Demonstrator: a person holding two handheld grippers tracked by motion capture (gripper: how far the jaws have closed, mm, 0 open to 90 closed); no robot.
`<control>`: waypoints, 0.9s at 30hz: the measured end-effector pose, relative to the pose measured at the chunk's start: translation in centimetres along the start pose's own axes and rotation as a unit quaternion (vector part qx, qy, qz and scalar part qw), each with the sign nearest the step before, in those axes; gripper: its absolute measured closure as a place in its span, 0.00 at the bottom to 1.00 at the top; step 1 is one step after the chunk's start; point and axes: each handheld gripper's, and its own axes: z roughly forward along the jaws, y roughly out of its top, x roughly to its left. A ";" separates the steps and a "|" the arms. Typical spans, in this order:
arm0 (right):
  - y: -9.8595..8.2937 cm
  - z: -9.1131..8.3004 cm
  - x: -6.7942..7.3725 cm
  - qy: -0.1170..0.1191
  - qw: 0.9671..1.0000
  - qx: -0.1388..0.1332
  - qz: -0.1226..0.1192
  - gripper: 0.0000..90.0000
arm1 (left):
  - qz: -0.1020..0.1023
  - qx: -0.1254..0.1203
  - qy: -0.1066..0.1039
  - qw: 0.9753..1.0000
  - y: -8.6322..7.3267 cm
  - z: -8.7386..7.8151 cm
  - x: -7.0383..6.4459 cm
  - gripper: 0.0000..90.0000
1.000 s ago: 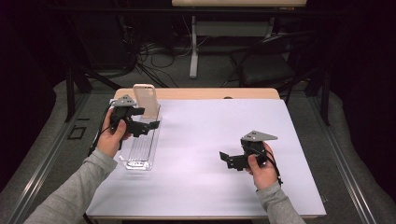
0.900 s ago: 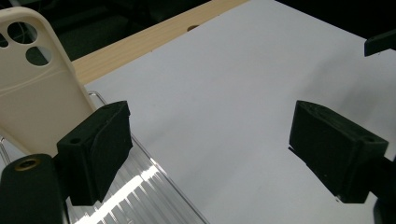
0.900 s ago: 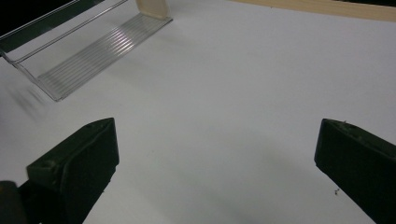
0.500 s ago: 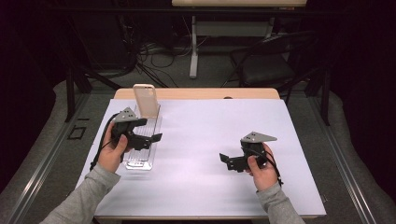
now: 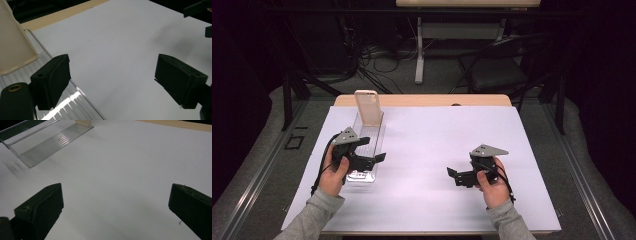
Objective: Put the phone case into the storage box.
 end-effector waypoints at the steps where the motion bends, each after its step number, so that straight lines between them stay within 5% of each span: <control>1: -0.1 0.0 0.0 0.000 1.000 0.000 -0.001 0.00 | 0.001 -0.001 0.002 1.000 -0.1 0.0 -0.1 0.15; 27: -0.7 0.0 0.4 -0.008 1.000 0.000 -0.014 0.00 | -0.007 -0.017 -0.005 1.000 -1.5 0.1 -0.5 0.15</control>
